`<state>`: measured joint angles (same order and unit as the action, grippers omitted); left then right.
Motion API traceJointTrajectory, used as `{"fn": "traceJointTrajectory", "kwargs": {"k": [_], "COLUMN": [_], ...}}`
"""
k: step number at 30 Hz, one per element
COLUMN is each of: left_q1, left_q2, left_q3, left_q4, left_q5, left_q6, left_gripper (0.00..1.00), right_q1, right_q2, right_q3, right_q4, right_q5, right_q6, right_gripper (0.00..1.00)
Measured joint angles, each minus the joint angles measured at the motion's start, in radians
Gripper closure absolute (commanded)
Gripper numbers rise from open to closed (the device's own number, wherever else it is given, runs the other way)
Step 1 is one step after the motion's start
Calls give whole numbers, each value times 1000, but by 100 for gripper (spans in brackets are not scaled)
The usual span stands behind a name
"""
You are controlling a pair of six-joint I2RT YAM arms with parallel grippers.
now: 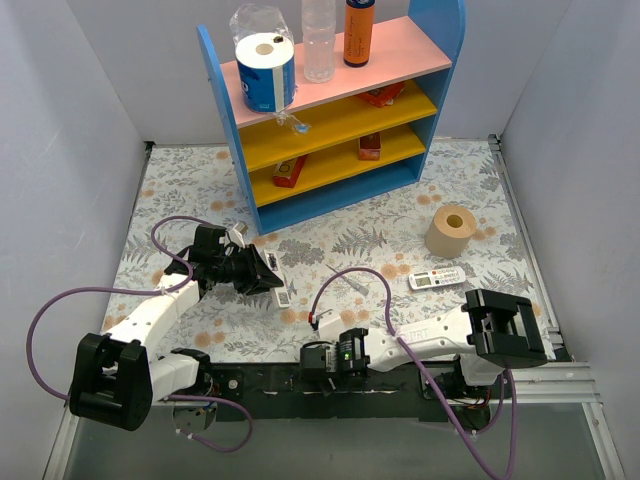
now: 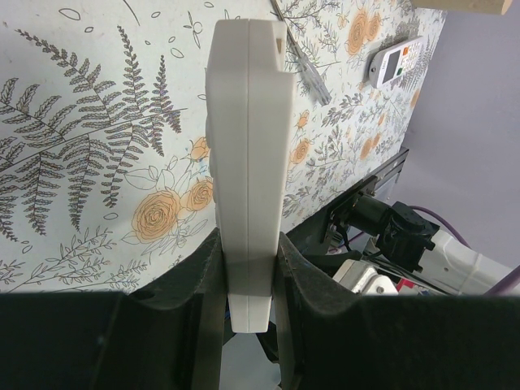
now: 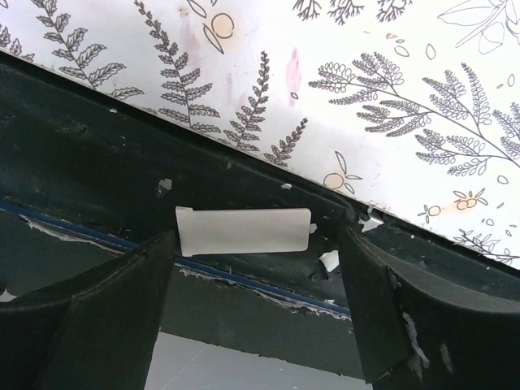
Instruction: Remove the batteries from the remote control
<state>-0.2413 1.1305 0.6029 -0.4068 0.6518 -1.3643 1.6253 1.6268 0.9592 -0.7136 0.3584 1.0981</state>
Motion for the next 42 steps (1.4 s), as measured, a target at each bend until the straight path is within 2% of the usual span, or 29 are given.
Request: {"fn": "traceJointTrajectory", "kwargs": {"k": [16,28,42], "left_q1": [0,0,0], "left_q2": [1,1,1], "left_q3": [0,0,0], "left_q4": [0,0,-2], "left_q5": [0,0,-1], "left_q6": [0,0,0], "left_gripper": [100,100,100], "right_q1": [-1,-1,-1], "right_q2": [-12,-15,-30], "right_q3": [-26,-35,-34], "right_q4": [31,58,49], "right_q5": [-3,-14,-10], "right_q6": [3,3,2], "right_gripper": [17,36,45]}}
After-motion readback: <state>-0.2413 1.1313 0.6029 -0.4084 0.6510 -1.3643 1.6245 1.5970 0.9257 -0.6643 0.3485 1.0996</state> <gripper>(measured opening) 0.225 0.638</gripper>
